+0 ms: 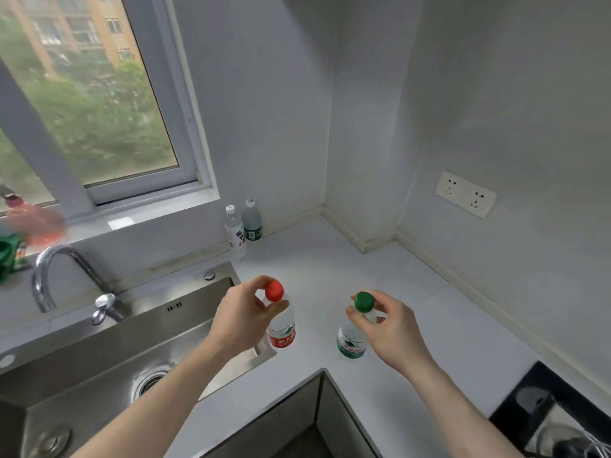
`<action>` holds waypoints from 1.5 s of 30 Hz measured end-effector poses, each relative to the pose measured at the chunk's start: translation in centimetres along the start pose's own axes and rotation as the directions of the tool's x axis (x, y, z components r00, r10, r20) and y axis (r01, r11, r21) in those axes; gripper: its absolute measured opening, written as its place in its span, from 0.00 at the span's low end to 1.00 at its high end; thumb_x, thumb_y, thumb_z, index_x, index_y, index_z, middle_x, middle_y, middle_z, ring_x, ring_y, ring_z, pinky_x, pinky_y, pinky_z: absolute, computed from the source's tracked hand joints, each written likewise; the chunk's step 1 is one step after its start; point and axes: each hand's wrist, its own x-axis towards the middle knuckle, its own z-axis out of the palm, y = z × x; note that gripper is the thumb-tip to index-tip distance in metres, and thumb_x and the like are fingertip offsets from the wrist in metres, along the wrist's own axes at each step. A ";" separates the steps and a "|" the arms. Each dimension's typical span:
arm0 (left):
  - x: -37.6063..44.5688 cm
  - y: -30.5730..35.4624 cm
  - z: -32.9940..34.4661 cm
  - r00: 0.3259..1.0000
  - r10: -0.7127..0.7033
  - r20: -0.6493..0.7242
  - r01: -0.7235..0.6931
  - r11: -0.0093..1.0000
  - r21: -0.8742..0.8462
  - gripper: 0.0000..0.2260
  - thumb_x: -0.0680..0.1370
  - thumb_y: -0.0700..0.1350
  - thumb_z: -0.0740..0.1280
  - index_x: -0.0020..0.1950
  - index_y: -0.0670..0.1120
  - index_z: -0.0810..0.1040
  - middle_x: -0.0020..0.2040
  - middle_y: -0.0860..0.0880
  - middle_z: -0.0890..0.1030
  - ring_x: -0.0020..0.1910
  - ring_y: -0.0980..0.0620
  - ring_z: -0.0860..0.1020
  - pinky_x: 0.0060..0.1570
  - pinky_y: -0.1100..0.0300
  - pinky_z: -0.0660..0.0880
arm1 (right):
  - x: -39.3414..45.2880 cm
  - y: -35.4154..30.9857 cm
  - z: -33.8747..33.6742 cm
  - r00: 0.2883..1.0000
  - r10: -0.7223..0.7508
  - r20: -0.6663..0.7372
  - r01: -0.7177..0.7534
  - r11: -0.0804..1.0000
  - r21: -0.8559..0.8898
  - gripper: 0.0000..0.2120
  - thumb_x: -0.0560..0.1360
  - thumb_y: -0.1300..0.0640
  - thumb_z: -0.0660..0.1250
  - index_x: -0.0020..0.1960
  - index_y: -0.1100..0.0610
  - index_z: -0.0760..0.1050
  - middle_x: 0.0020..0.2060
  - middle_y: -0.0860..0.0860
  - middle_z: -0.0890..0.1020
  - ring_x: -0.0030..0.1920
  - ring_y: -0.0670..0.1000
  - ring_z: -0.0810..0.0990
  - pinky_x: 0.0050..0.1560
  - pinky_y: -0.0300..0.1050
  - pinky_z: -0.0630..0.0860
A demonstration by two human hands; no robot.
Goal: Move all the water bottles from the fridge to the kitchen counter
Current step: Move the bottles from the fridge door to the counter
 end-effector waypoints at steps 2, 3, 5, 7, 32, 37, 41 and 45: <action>1.5 0.0 0.4 1.000 -0.018 -0.007 0.018 1.000 0.023 0.09 0.74 0.52 0.77 0.51 0.58 0.79 0.32 0.54 0.80 0.28 0.59 0.76 0.33 0.60 0.71 | 2.3 0.4 0.0 1.000 -0.015 0.009 0.015 1.000 -0.019 0.06 0.75 0.49 0.77 0.50 0.44 0.83 0.47 0.33 0.84 0.54 0.33 0.78 0.53 0.41 0.76; 2.6 -0.1 0.7 1.000 -0.027 -0.014 0.028 0.999 0.039 0.09 0.74 0.53 0.77 0.51 0.58 0.79 0.32 0.54 0.80 0.29 0.58 0.77 0.34 0.60 0.71 | 3.6 0.7 0.1 1.000 -0.020 0.016 0.021 0.999 -0.027 0.06 0.74 0.48 0.77 0.51 0.44 0.84 0.48 0.34 0.84 0.54 0.34 0.78 0.53 0.41 0.75; 4.1 -0.2 0.9 0.999 -0.035 -0.016 0.036 0.997 0.069 0.10 0.74 0.54 0.77 0.51 0.58 0.78 0.34 0.56 0.81 0.33 0.58 0.79 0.36 0.60 0.72 | 5.5 1.2 0.3 0.999 -0.035 0.017 0.036 0.998 -0.048 0.08 0.73 0.48 0.78 0.52 0.44 0.84 0.51 0.37 0.83 0.56 0.37 0.78 0.55 0.42 0.75; 5.9 -0.2 1.2 0.999 -0.044 -0.010 0.044 0.993 0.107 0.11 0.74 0.54 0.77 0.52 0.58 0.78 0.37 0.58 0.81 0.35 0.58 0.80 0.37 0.60 0.72 | 7.6 1.7 0.5 0.998 -0.047 0.033 0.050 0.995 -0.086 0.10 0.73 0.47 0.78 0.52 0.45 0.84 0.52 0.39 0.81 0.57 0.41 0.78 0.56 0.45 0.76; 25.3 -5.1 2.1 0.986 0.090 0.144 -0.147 0.879 0.454 0.16 0.75 0.59 0.74 0.58 0.53 0.78 0.50 0.53 0.82 0.51 0.47 0.79 0.44 0.55 0.73 | 26.6 0.3 8.3 0.998 0.003 0.063 0.011 0.973 -0.233 0.11 0.70 0.47 0.80 0.50 0.47 0.83 0.50 0.45 0.83 0.52 0.49 0.81 0.55 0.46 0.77; 29.2 -5.2 2.5 0.980 0.113 0.162 -0.181 0.843 0.506 0.17 0.75 0.58 0.74 0.58 0.51 0.77 0.52 0.52 0.83 0.52 0.45 0.79 0.45 0.55 0.73 | 30.6 0.3 9.1 0.995 -0.007 0.099 0.034 0.962 -0.269 0.11 0.70 0.48 0.81 0.49 0.45 0.82 0.49 0.45 0.83 0.51 0.50 0.81 0.53 0.45 0.77; 32.7 -5.4 3.1 0.978 0.135 0.161 -0.203 0.800 0.565 0.16 0.74 0.58 0.74 0.56 0.51 0.77 0.51 0.52 0.84 0.53 0.45 0.78 0.50 0.53 0.69 | 33.6 0.5 9.7 0.994 -0.012 0.108 0.042 0.959 -0.279 0.11 0.69 0.48 0.81 0.47 0.43 0.81 0.49 0.46 0.84 0.50 0.50 0.81 0.53 0.46 0.78; 36.4 -5.7 3.7 0.981 0.110 0.162 -0.187 0.772 0.608 0.16 0.73 0.59 0.74 0.55 0.52 0.78 0.50 0.52 0.83 0.55 0.46 0.76 0.58 0.52 0.67 | 36.7 0.4 10.4 0.993 0.001 0.116 0.032 0.958 -0.285 0.12 0.70 0.50 0.81 0.50 0.48 0.84 0.47 0.47 0.85 0.49 0.50 0.81 0.51 0.45 0.77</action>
